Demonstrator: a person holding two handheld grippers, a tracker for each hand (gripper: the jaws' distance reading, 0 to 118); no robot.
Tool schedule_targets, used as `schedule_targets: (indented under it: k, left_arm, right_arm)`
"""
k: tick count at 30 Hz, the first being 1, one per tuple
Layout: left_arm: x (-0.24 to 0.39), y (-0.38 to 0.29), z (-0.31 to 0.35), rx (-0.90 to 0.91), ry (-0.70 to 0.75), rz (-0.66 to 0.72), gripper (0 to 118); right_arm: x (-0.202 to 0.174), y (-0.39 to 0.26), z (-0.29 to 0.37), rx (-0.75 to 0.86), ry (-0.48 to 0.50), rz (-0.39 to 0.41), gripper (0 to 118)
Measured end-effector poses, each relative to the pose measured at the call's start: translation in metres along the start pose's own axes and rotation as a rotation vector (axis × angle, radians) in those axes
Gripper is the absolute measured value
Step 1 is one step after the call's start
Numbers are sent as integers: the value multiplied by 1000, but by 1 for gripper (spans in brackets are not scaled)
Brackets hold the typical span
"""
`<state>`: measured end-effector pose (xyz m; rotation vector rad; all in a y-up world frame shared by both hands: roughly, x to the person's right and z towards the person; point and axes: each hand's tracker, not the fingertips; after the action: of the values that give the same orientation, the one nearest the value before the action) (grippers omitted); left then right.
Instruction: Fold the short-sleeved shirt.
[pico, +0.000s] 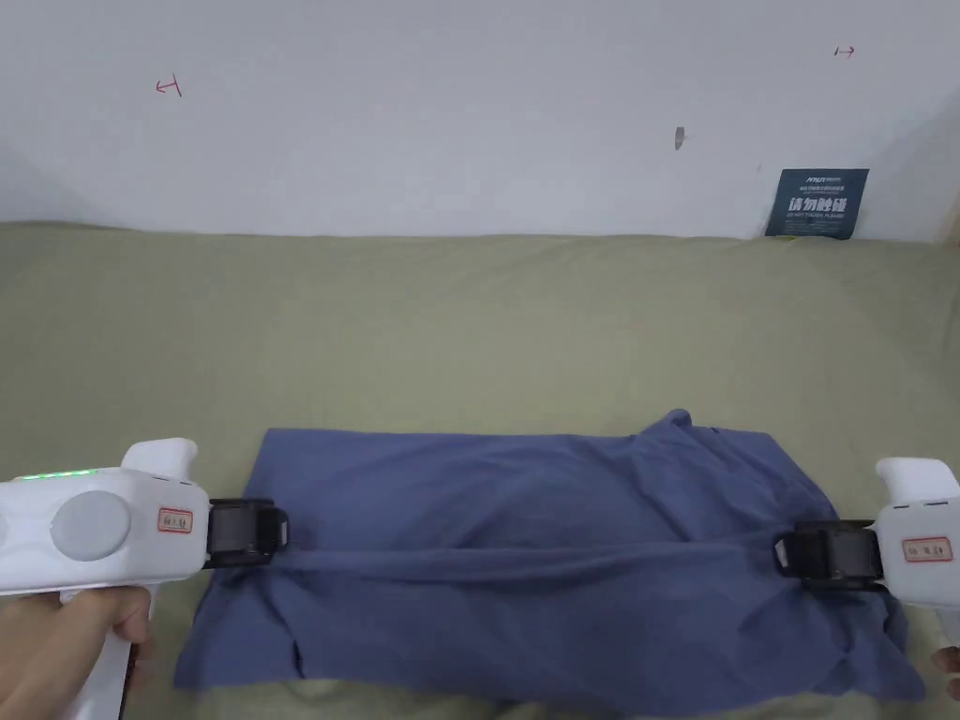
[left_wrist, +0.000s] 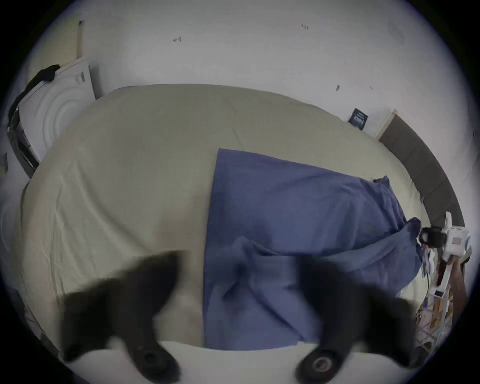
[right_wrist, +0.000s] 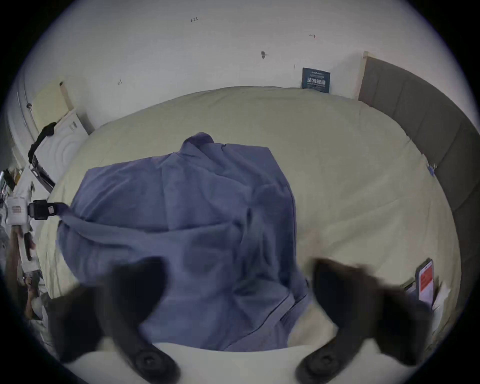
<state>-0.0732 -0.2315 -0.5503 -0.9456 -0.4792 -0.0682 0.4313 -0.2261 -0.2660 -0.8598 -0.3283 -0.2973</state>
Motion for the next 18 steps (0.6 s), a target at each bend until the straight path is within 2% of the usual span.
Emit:
schedule_targets:
  k: [4,5,6,7,8,9,11,13,18]
  left_arm:
    - [-7,-22,28,40,11,22,114]
    - [-9,-29,36,38,12,22,105]
    - [-9,-39,45,58,37,25,88]
    - [-8,-46,52,94,78,12,60]
    - [-4,-54,62,125,100,-12,6]
    - [-3,-62,66,128,116,-11,0]
    - [-5,-75,73,145,93,22,0]
    - [-1,-84,79,135,76,36,0]
    - [5,-86,67,97,60,45,0]
  right_arm:
    - [-6,-19,24,47,-20,0,117]
    - [-7,-27,35,74,-16,-13,111]
    - [-10,-34,44,96,-26,-14,98]
    - [-13,-40,51,119,-42,-3,71]
    - [-17,-49,60,158,-59,8,21]
    - [-16,-59,69,195,-76,14,2]
    - [-22,-74,79,257,-121,26,2]
    - [-20,-85,87,249,-88,20,2]
    - [-13,-93,86,241,-82,12,2]
